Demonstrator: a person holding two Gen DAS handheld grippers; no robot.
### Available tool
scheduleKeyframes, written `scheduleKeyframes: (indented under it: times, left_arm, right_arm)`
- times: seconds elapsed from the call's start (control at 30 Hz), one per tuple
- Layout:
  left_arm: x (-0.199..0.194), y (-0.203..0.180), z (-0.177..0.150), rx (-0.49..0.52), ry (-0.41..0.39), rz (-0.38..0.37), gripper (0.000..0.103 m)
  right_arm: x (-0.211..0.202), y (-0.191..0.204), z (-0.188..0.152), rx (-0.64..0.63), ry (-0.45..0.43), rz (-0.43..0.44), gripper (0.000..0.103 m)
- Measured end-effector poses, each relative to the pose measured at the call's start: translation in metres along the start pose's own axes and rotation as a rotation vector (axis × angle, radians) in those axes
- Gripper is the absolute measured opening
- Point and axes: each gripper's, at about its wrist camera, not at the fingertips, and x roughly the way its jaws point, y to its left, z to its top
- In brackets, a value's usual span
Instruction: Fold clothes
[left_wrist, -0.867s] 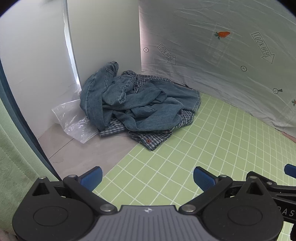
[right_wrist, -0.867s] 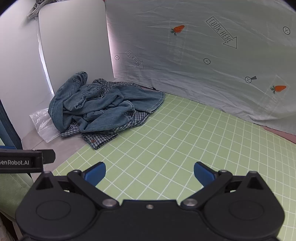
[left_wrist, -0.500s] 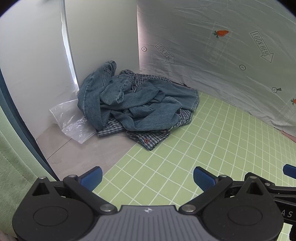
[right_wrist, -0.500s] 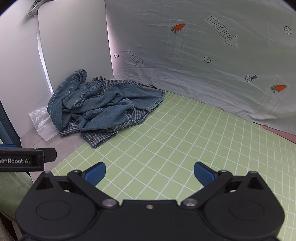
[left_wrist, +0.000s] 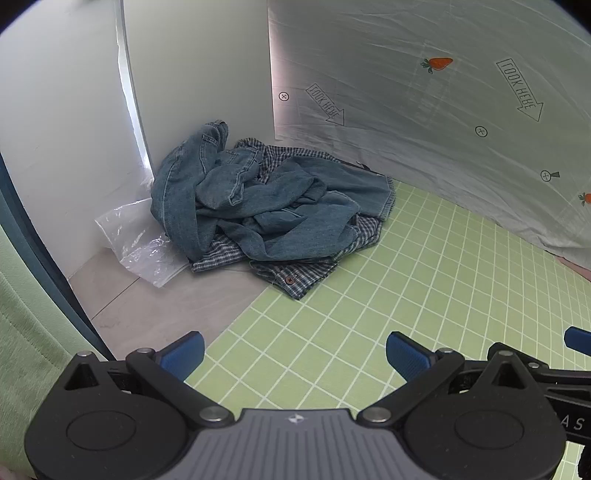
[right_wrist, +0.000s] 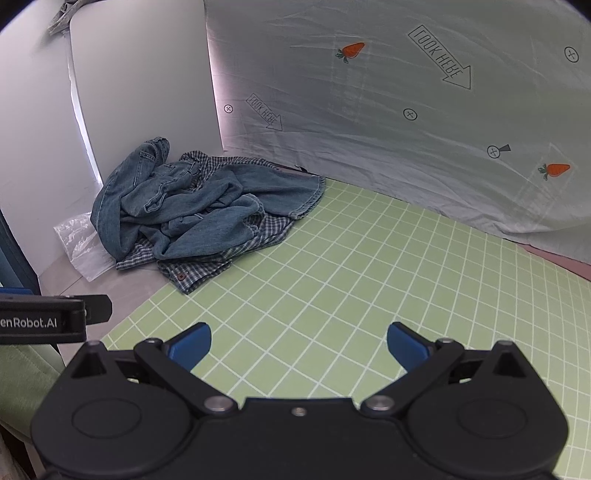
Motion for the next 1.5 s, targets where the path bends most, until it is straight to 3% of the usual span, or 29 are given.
scheduleKeyframes:
  times: [0.87,1.33,1.5]
  left_arm:
    - [-0.002,0.006,-0.004,0.005,-0.005,-0.003,0.103]
    - [-0.039,-0.002,-0.008,0.024,-0.053,0.011,0.103]
    - [-0.059,-0.01,-0.009,-0.033,-0.068,0.028,0.103]
  right_arm:
    - [0.0,0.0,0.003,0.009,0.008,-0.003,0.103]
    - [-0.018,-0.017,0.004,0.029,-0.02,-0.012,0.103]
    - [-0.031,-0.031,0.009,0.009,-0.061,-0.021,0.103]
